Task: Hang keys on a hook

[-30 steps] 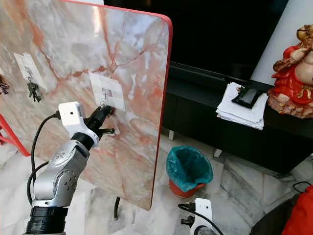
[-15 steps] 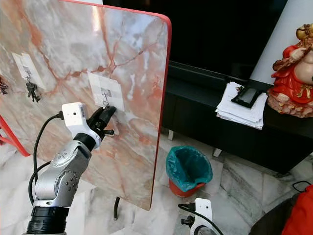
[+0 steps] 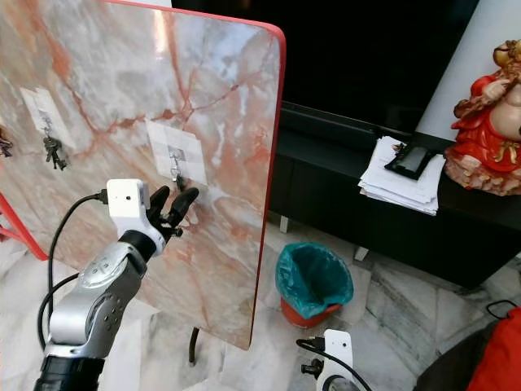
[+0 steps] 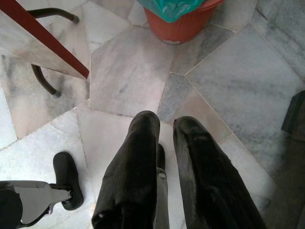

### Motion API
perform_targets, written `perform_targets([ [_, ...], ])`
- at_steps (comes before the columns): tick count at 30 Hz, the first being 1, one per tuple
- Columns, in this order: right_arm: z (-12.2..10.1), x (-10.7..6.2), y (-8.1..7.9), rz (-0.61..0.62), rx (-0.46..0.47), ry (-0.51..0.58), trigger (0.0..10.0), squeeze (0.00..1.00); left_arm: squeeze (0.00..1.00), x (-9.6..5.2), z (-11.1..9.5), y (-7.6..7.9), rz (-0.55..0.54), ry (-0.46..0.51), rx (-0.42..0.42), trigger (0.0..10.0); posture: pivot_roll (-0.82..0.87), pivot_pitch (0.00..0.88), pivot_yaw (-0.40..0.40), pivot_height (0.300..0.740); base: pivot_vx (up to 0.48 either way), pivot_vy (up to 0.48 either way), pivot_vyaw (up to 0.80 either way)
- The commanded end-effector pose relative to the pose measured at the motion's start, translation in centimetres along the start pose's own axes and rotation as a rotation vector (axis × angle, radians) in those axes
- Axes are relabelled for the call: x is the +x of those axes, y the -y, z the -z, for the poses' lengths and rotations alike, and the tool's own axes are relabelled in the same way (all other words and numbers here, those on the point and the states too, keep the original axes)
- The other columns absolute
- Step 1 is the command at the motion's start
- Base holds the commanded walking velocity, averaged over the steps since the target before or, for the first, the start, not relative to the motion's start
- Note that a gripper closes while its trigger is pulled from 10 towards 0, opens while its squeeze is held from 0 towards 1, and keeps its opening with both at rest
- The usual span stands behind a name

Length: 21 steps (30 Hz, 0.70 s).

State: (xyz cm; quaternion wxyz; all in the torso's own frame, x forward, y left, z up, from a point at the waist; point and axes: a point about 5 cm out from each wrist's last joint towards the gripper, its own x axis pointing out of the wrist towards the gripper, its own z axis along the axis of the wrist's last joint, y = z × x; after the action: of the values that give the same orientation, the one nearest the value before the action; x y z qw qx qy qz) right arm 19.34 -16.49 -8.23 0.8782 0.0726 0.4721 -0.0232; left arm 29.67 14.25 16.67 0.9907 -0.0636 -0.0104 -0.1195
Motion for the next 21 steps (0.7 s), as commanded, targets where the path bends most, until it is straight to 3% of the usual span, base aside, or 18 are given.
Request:
perform_targets([
  [1,0.0,0.0,0.2,0.005,0.000,-0.002,10.0,0.00,1.00,-0.6,0.0,0.0,0.008,-0.007,0.025,10.0,-0.03,0.000,-0.088,0.740,0.000,0.000,0.00],
  [4,0.0,0.0,0.2,0.005,0.001,-0.003,10.0,0.00,0.93,-1.4,0.4,-0.2,0.007,-0.021,0.027,10.0,-0.03,0.000,-0.086,0.740,0.000,0.000,0.00],
  [5,0.0,0.0,0.2,0.005,0.000,-0.003,10.0,0.00,0.00,-1.6,0.7,-0.2,0.016,-0.032,0.043,10.0,-0.03,0.000,-0.086,0.740,0.000,0.000,0.00],
  [8,0.0,0.0,0.2,0.004,-0.002,-0.004,10.0,0.00,0.00,-2.8,2.4,-0.7,0.065,-0.106,0.142,10.0,-0.03,0.000,-0.089,0.740,0.000,0.000,0.00],
  [9,0.0,0.0,0.2,0.003,-0.004,-0.004,10.0,0.00,0.00,-3.5,4.0,-1.8,0.033,-0.163,0.133,10.0,-0.02,0.000,-0.089,0.740,0.000,0.000,0.00],
  [12,-0.1,0.0,0.2,0.003,-0.005,-0.003,10.0,0.00,0.00,-4.2,5.5,-2.7,0.005,-0.215,0.147,10.0,-0.03,0.000,-0.087,0.740,0.000,0.000,0.00],
  [13,-0.1,0.0,0.2,0.004,-0.004,-0.002,10.0,0.00,0.00,-5.0,7.7,-3.5,-0.029,-0.286,0.143,10.0,-0.03,0.000,-0.086,0.740,0.000,0.000,0.00],
  [16,-0.1,0.0,0.2,0.005,-0.003,-0.002,10.0,0.00,0.00,-5.9,10.3,-4.1,-0.052,-0.368,0.140,10.0,-0.02,0.000,-0.089,0.740,0.000,0.000,0.00],
  [19,0.0,0.0,0.1,0.004,-0.012,-0.004,10.0,0.00,0.00,-7.4,14.8,-5.7,-0.138,-0.531,0.118,10.0,-0.03,0.000,-0.084,0.740,0.000,0.000,0.00],
  [21,0.0,0.0,0.1,0.004,-0.011,-0.004,10.0,0.00,0.00,-8.2,16.3,-6.3,-0.182,-0.587,0.109,10.0,-0.03,0.000,-0.082,0.740,0.000,0.000,0.00],
])
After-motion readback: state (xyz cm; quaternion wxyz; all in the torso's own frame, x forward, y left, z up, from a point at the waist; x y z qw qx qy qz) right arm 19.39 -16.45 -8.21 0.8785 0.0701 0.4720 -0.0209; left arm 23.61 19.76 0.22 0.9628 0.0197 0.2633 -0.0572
